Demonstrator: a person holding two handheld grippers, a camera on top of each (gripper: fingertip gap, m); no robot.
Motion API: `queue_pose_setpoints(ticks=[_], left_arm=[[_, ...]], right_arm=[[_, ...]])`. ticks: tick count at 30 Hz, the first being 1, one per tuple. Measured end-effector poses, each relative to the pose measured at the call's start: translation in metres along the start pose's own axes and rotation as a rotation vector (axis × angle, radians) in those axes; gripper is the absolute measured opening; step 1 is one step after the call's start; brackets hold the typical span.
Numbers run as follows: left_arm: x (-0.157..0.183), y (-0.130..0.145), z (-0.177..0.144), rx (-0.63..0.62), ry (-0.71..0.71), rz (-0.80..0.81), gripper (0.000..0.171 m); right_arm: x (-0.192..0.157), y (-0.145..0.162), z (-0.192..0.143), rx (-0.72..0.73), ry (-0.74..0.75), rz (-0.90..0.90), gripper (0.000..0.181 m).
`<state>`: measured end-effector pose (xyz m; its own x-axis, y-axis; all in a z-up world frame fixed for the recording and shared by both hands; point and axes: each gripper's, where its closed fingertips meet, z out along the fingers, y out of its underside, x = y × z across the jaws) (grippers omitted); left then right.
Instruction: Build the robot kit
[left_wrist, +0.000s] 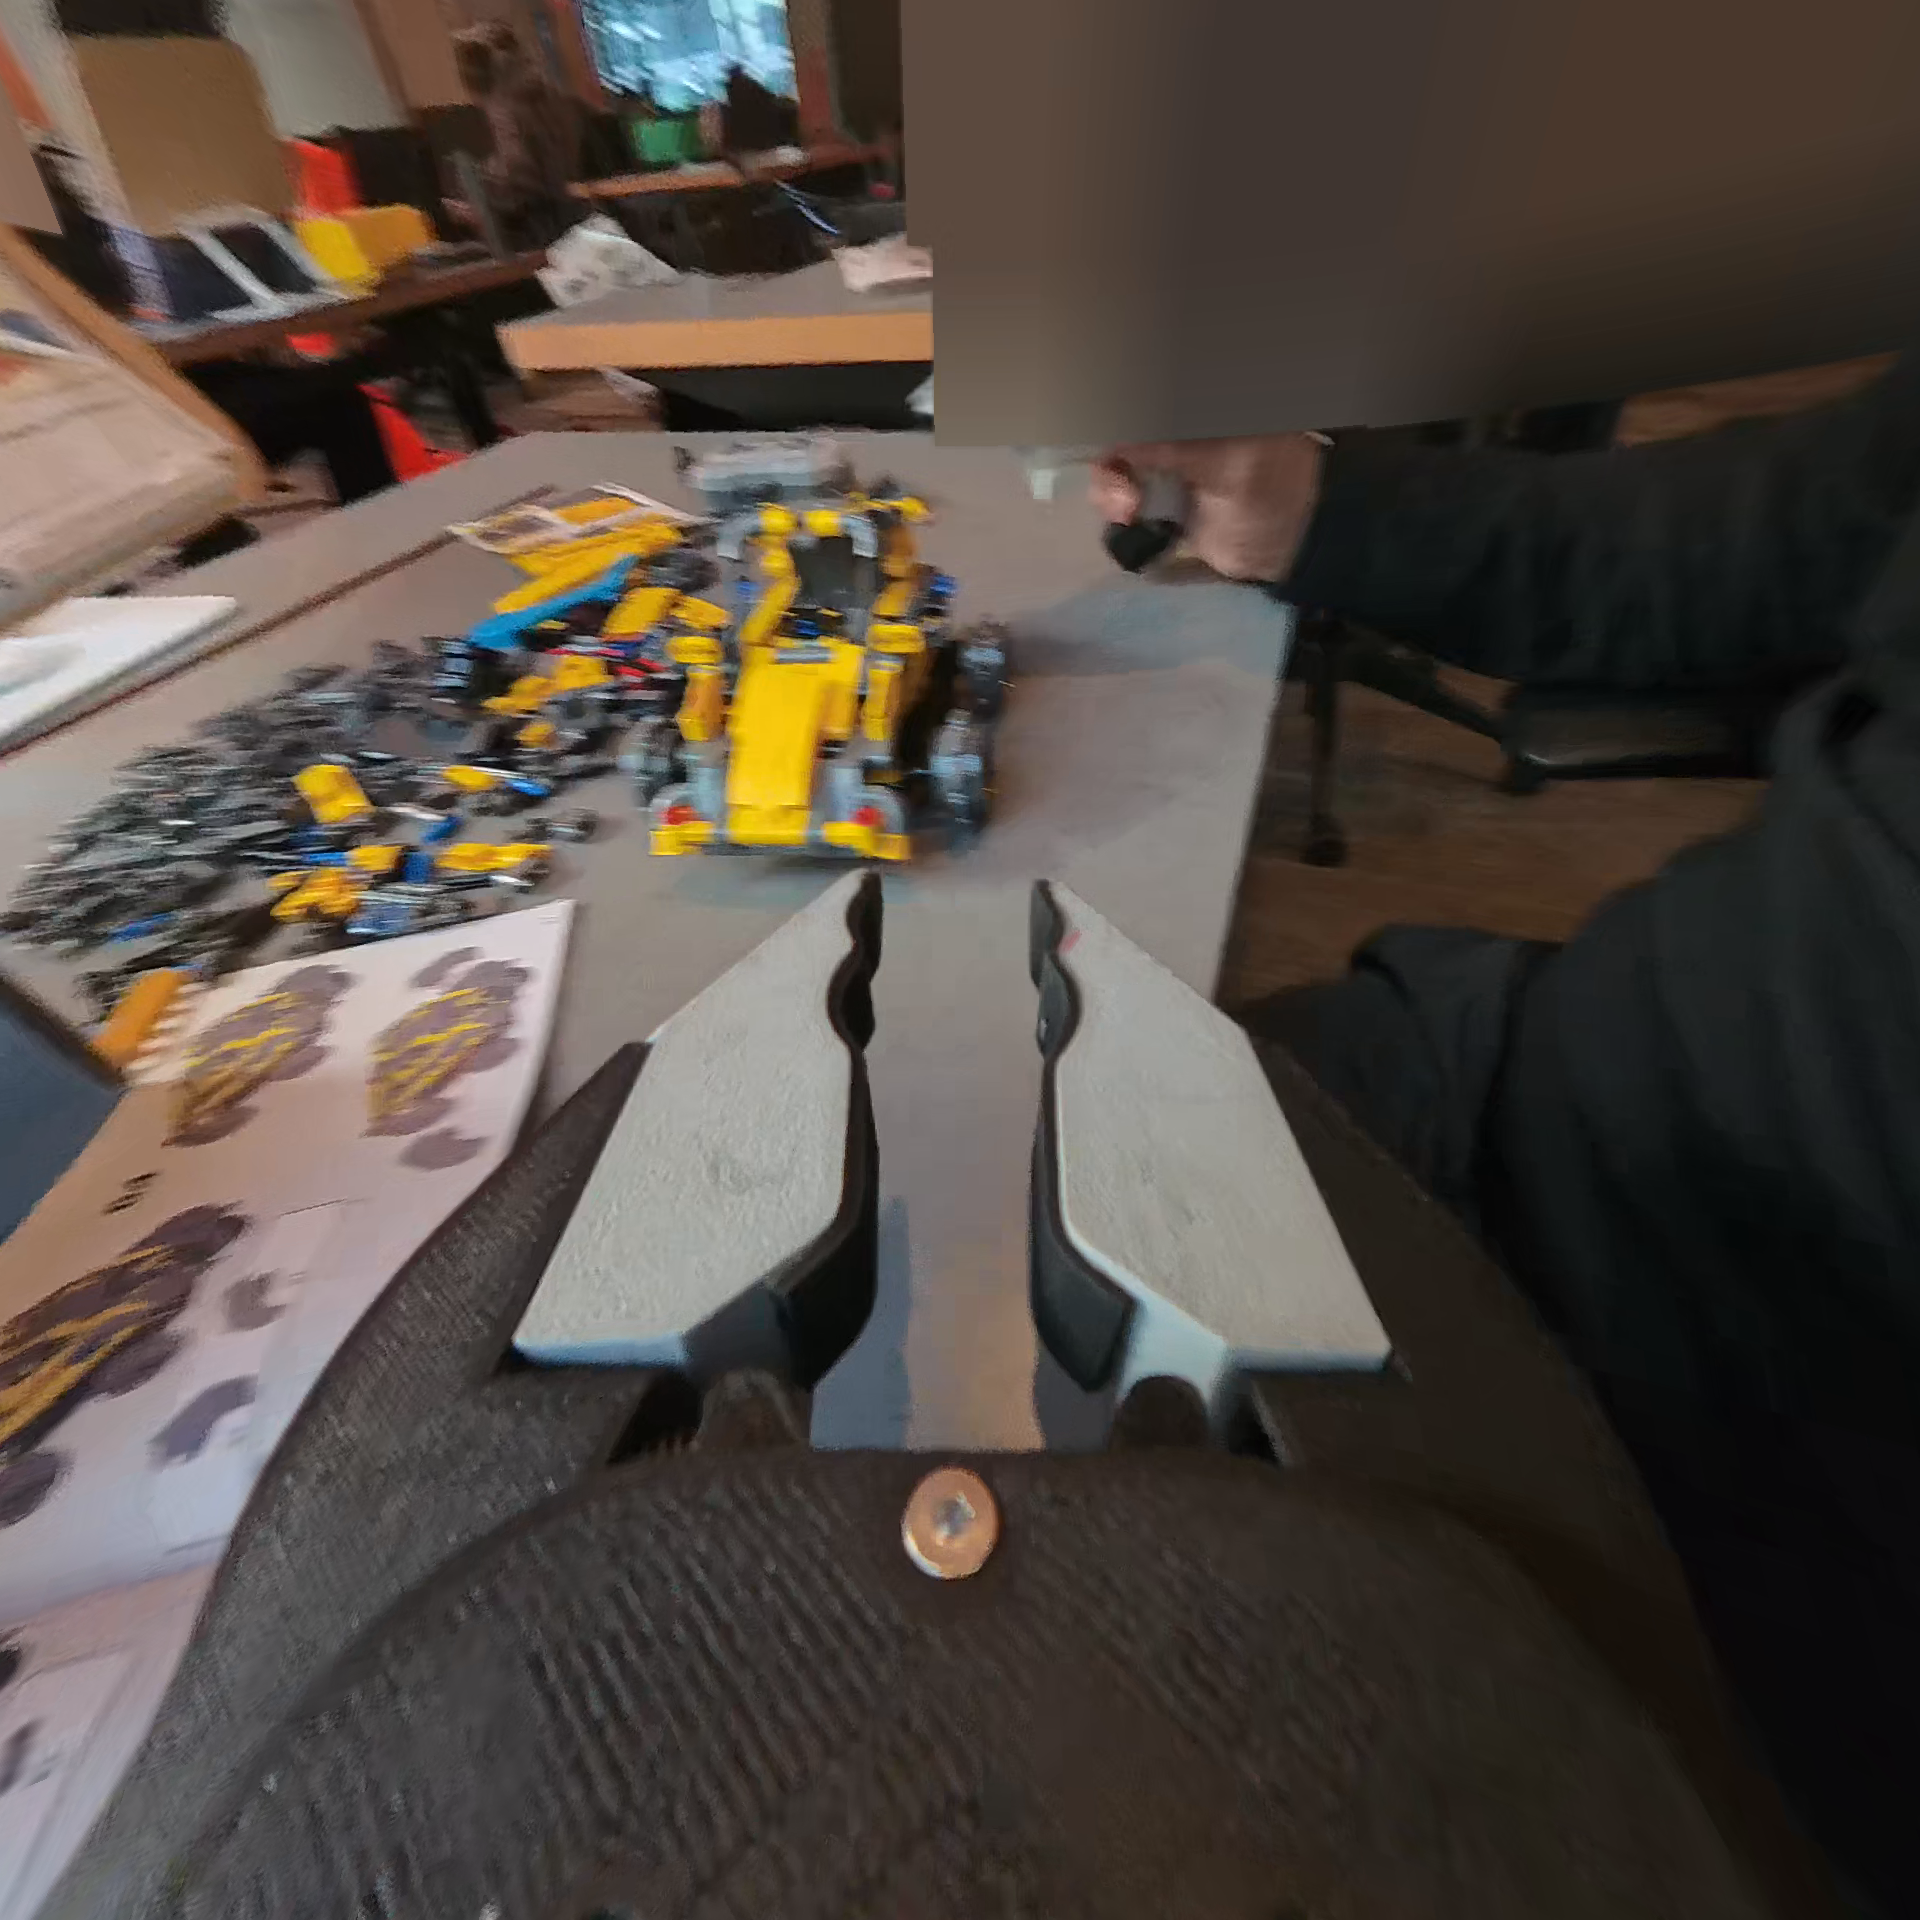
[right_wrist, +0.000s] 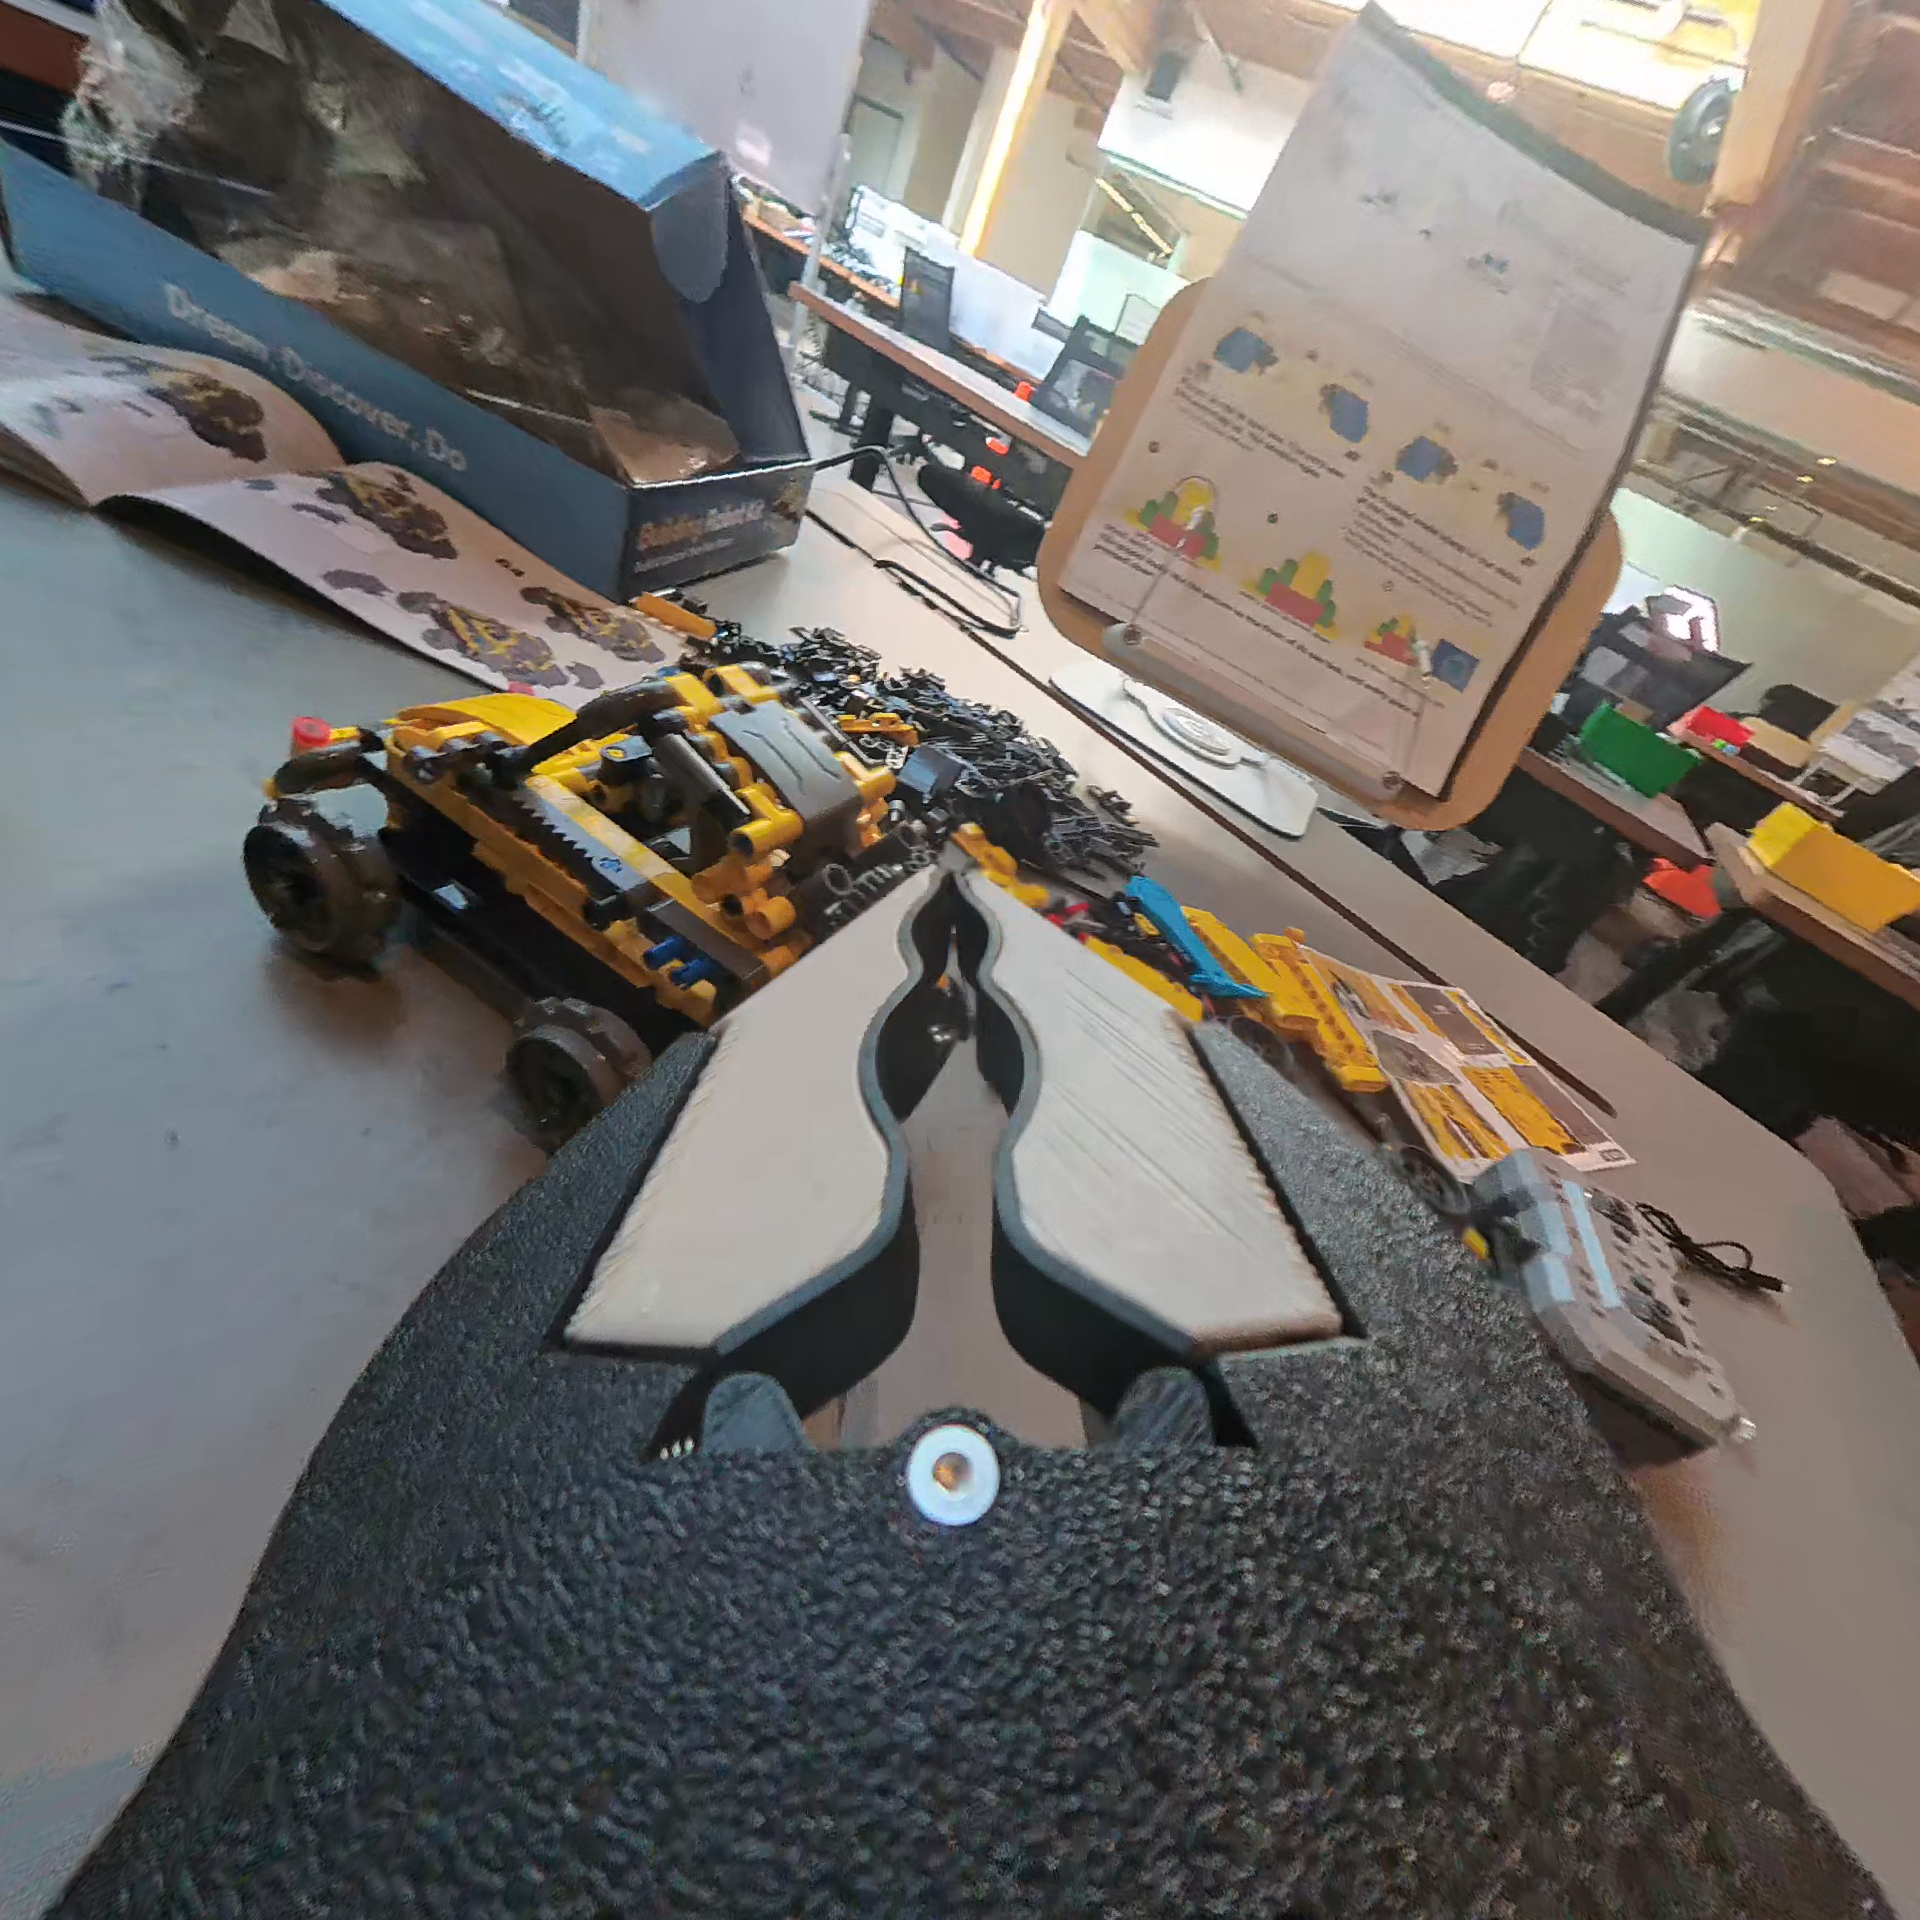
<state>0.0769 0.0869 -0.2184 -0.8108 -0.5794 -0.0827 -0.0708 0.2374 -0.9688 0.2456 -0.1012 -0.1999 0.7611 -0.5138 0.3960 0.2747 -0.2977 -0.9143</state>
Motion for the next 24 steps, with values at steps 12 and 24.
queue_pose_setpoints(ticks=[12, 24], left_arm=[[0.030, -0.023, 0.016, 0.006, -0.002, 0.180, 0.014], [0.014, -0.018, 0.034, 0.018, 0.077, 0.099, 0.004]], right_arm=[[-0.024, 0.009, 0.008, -0.078, -0.032, -0.179, 0.000], [-0.005, 0.013, 0.009, -0.094, 0.028, -0.113, 0.000]])
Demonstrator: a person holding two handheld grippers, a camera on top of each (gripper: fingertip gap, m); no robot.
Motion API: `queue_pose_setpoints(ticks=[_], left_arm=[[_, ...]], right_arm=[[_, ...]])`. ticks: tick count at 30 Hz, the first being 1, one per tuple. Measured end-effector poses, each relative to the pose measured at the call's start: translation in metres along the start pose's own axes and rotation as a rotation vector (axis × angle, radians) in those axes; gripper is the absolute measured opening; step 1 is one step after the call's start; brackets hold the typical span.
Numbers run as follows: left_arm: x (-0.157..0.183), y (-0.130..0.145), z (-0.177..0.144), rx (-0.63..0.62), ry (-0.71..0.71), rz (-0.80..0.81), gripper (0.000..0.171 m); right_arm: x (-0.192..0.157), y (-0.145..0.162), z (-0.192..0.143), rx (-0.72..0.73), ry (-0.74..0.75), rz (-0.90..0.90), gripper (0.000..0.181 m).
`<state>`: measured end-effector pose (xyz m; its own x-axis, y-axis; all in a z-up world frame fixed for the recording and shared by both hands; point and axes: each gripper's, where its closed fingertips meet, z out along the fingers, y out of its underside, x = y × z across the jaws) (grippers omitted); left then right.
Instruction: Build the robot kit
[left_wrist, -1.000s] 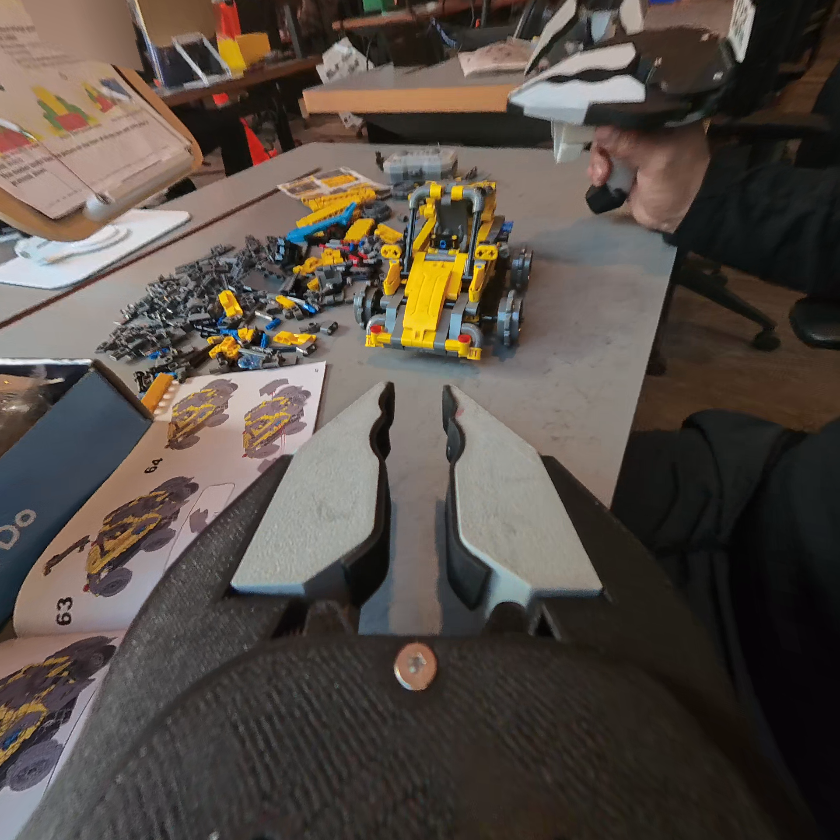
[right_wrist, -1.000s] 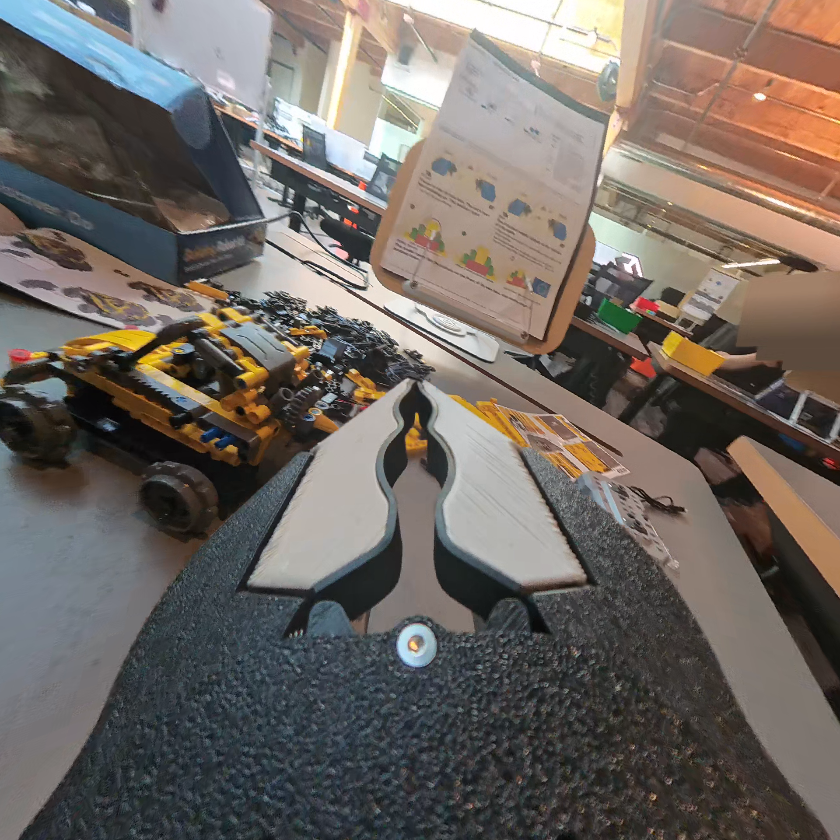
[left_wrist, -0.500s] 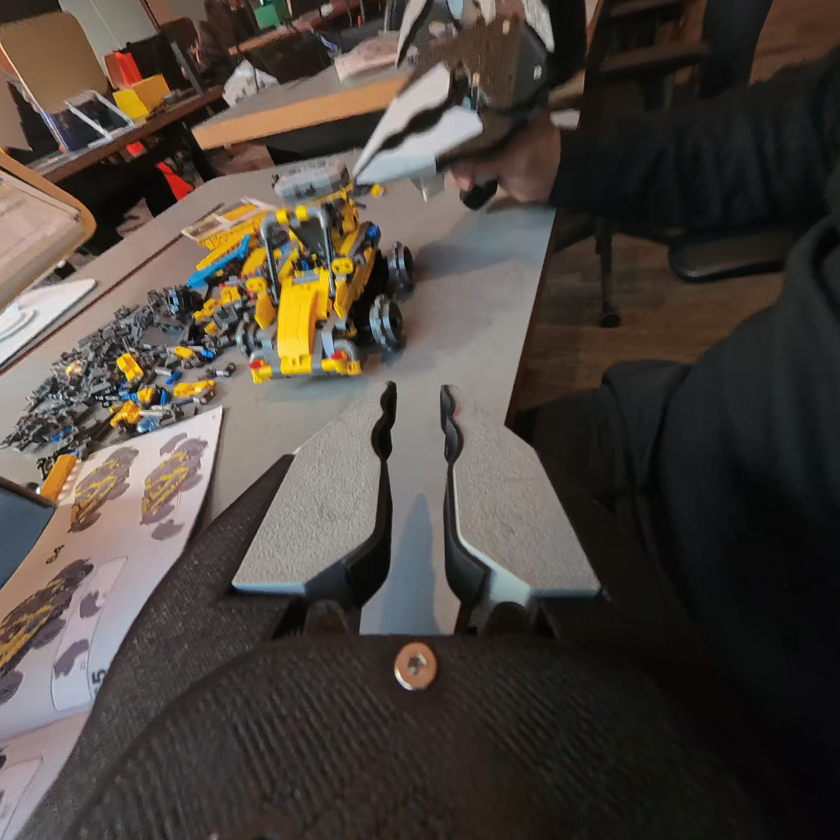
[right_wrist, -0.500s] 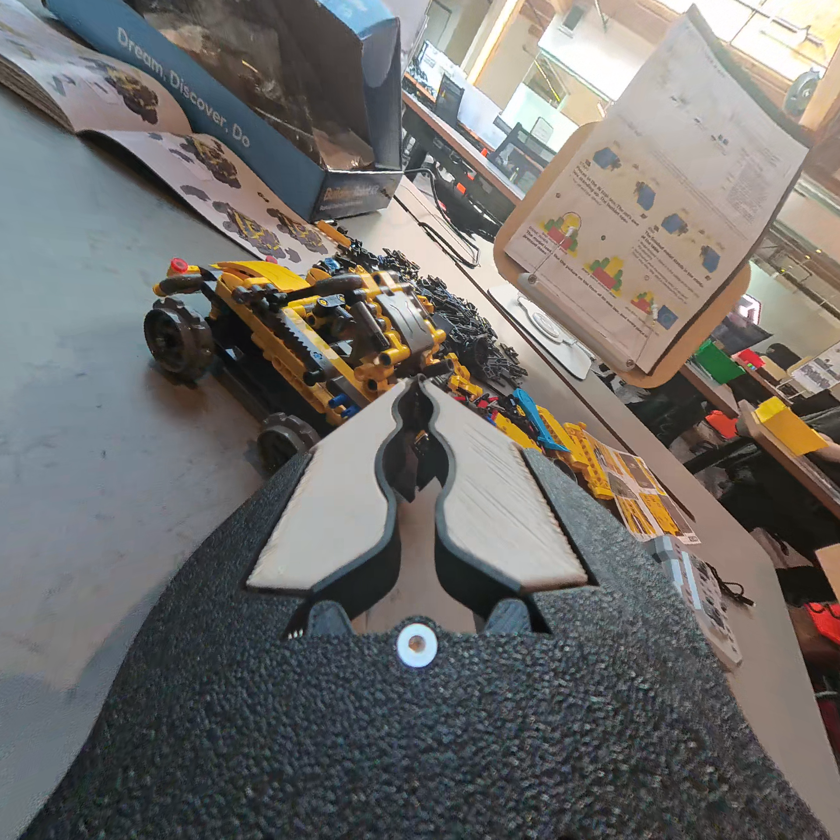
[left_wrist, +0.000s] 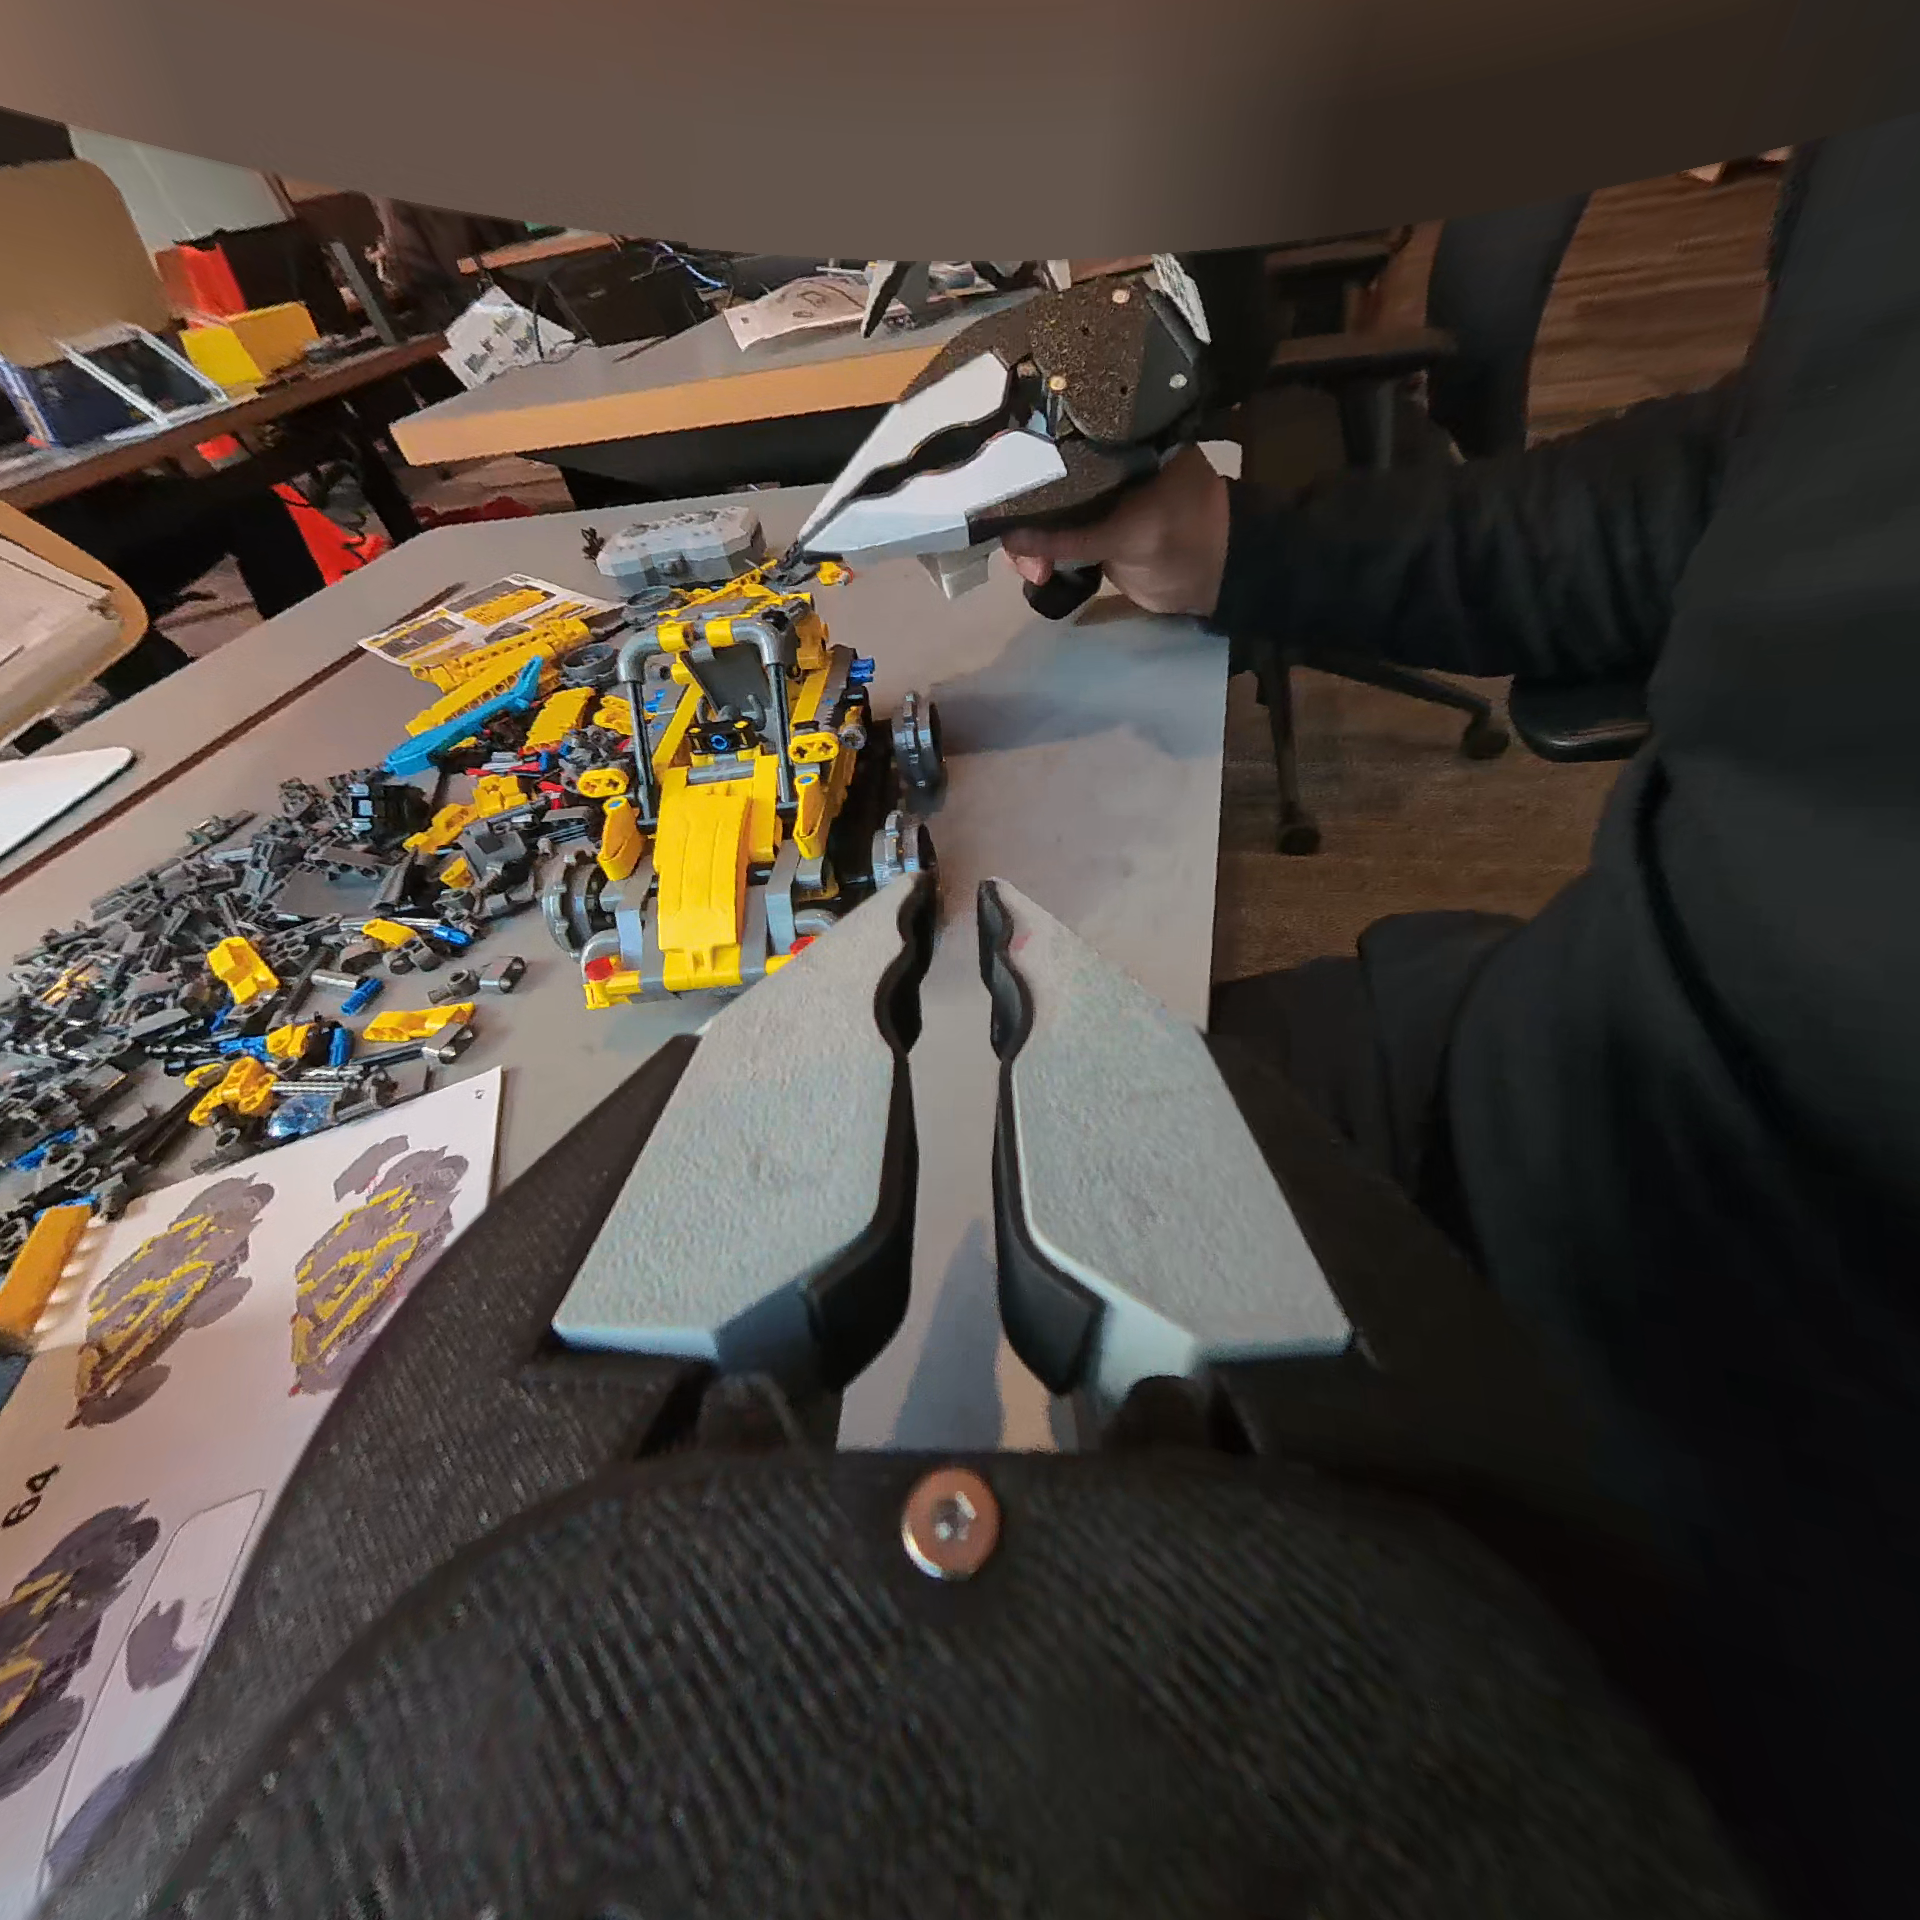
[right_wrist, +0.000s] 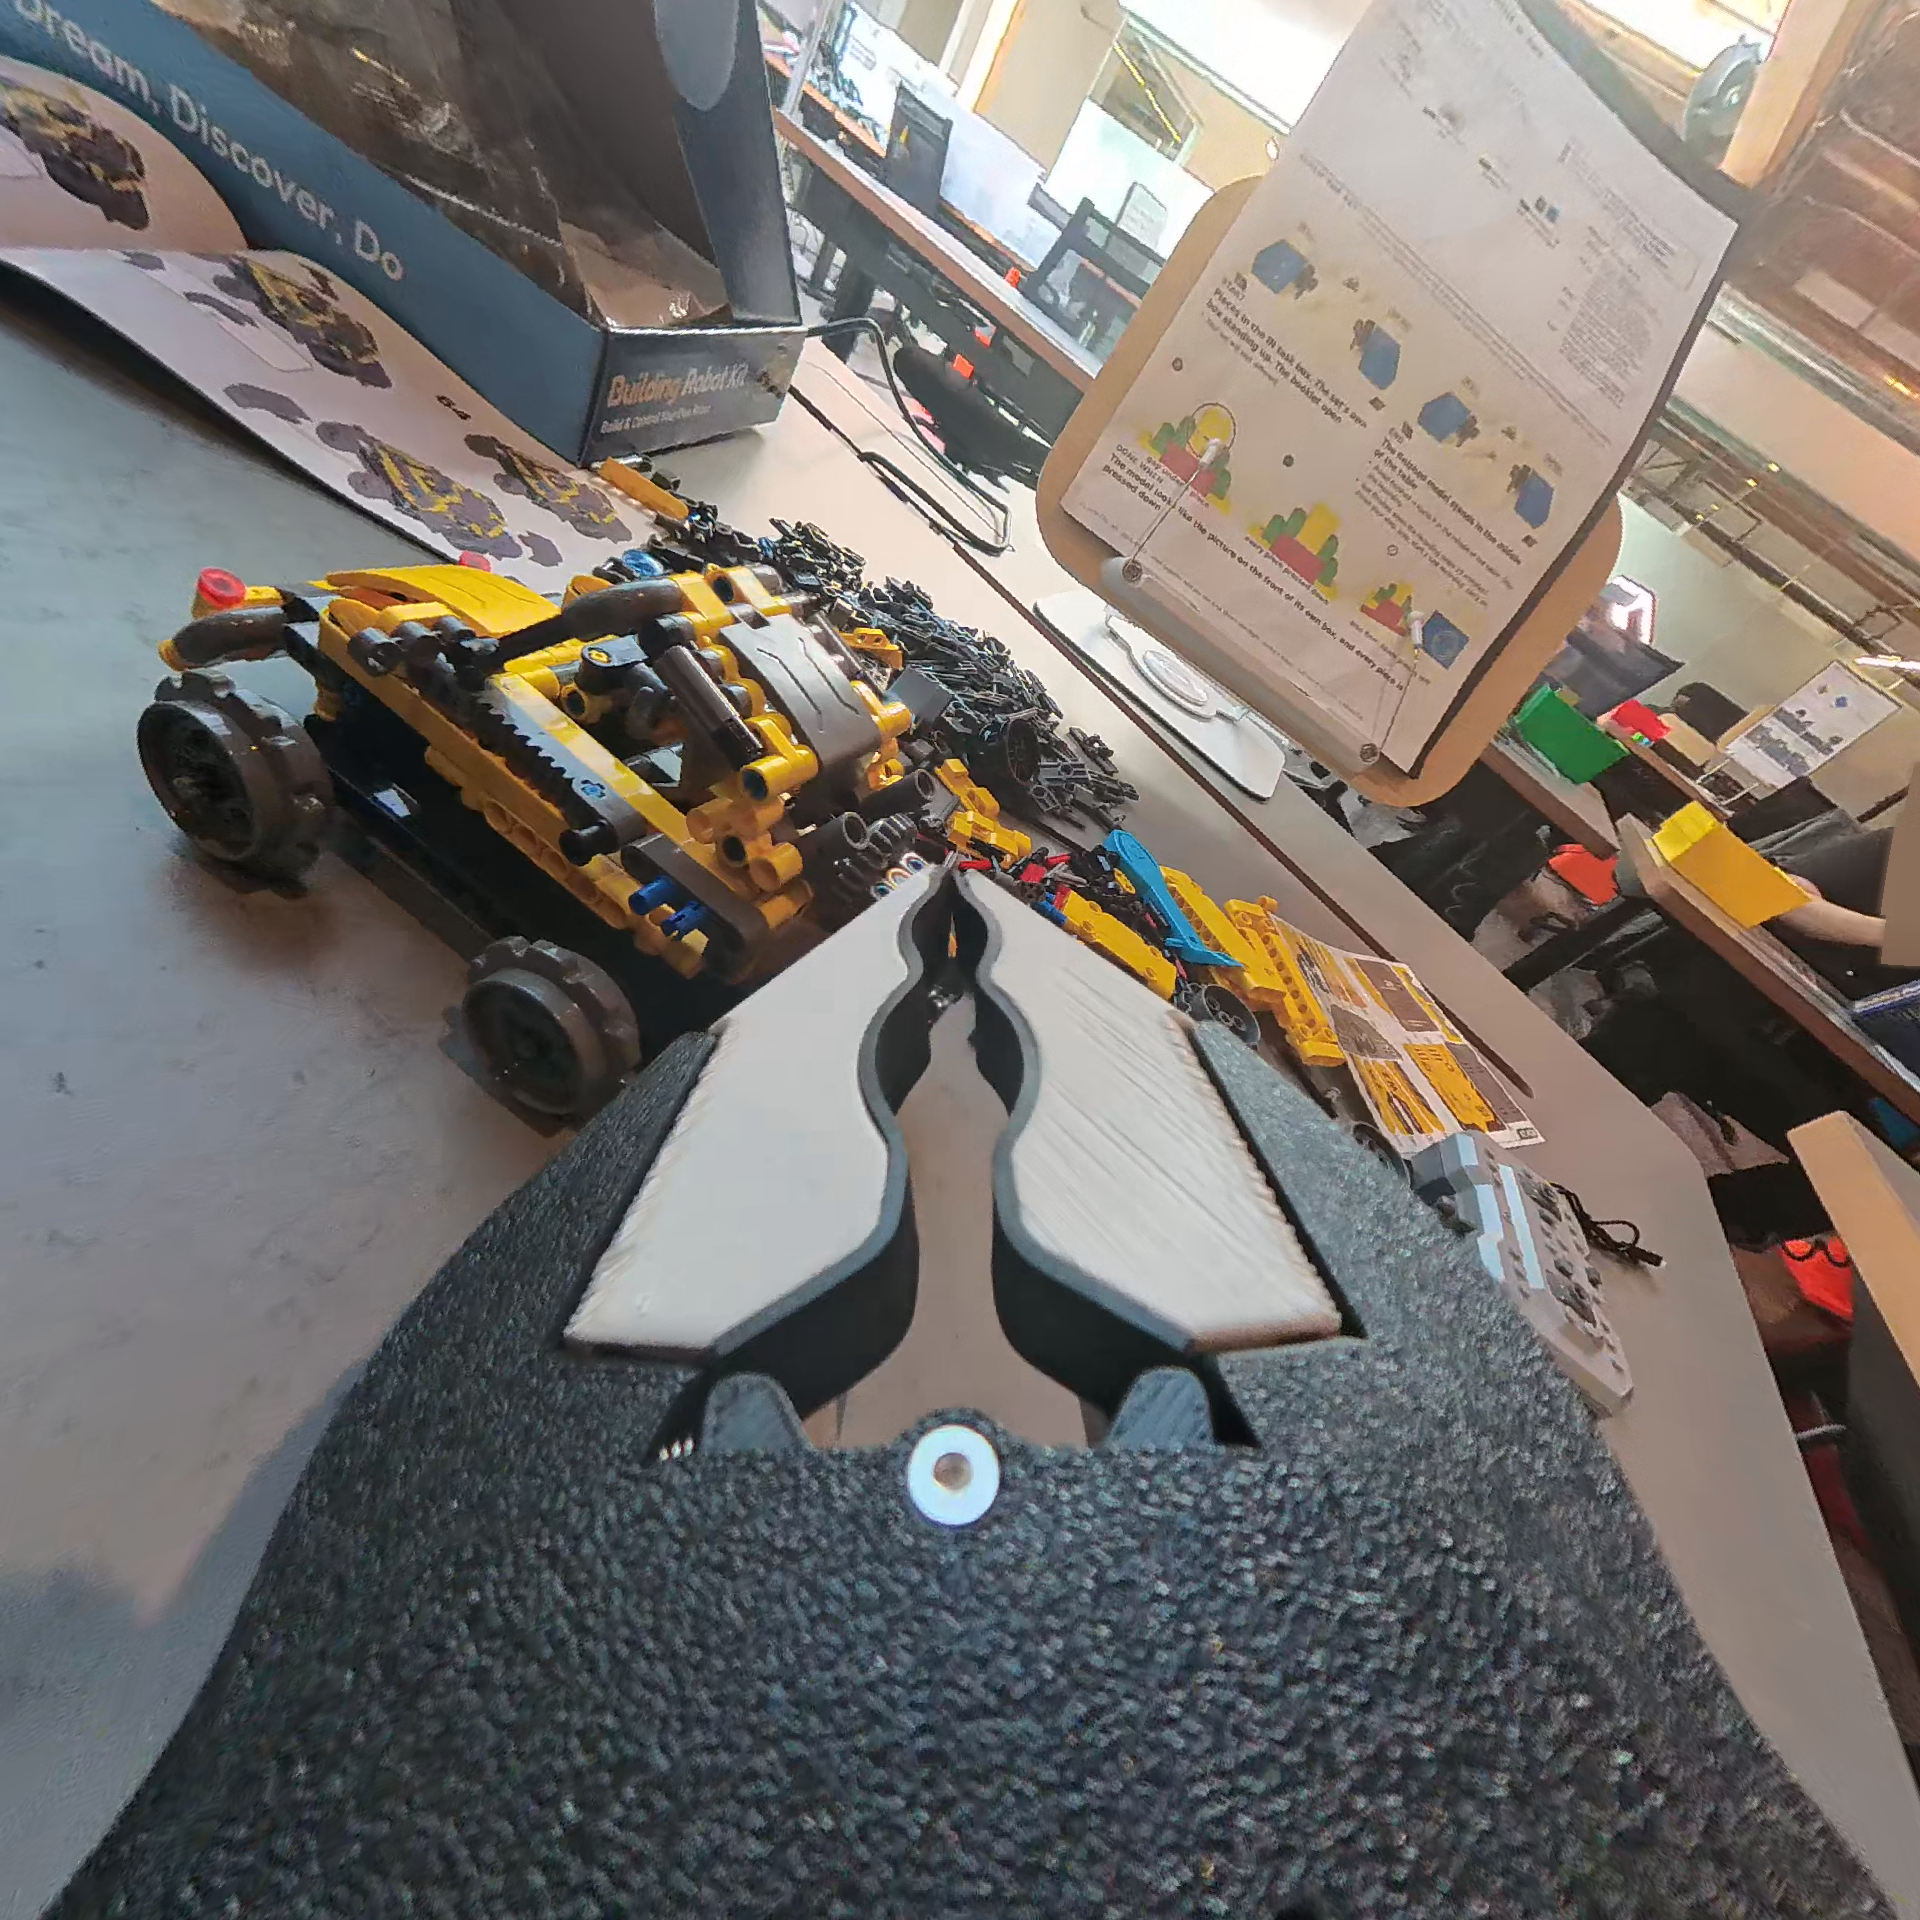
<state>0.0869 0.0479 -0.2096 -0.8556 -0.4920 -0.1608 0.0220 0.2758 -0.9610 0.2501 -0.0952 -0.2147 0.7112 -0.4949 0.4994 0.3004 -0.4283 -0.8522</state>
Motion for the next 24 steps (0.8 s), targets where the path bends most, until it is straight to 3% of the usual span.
queue_pose_setpoints(ticks=[5, 10, 16, 24], left_arm=[[0.008, 0.025, 0.018, -0.128, 0.063, 0.052, 0.004], [0.004, 0.028, 0.025, -0.153, 0.018, 0.130, 0.005], [0.005, 0.028, 0.032, -0.160, 0.024, 0.158, 0.018], [0.007, 0.035, 0.036, -0.211, -0.013, 0.229, 0.019]], right_arm=[[-0.002, 0.001, 0.001, 0.002, -0.025, 0.025, 0.000], [-0.007, -0.002, 0.000, 0.015, -0.053, 0.015, 0.000], [-0.027, -0.011, -0.004, 0.058, -0.153, 0.001, 0.000], [-0.031, -0.006, -0.001, 0.020, -0.134, -0.064, 0.000]])
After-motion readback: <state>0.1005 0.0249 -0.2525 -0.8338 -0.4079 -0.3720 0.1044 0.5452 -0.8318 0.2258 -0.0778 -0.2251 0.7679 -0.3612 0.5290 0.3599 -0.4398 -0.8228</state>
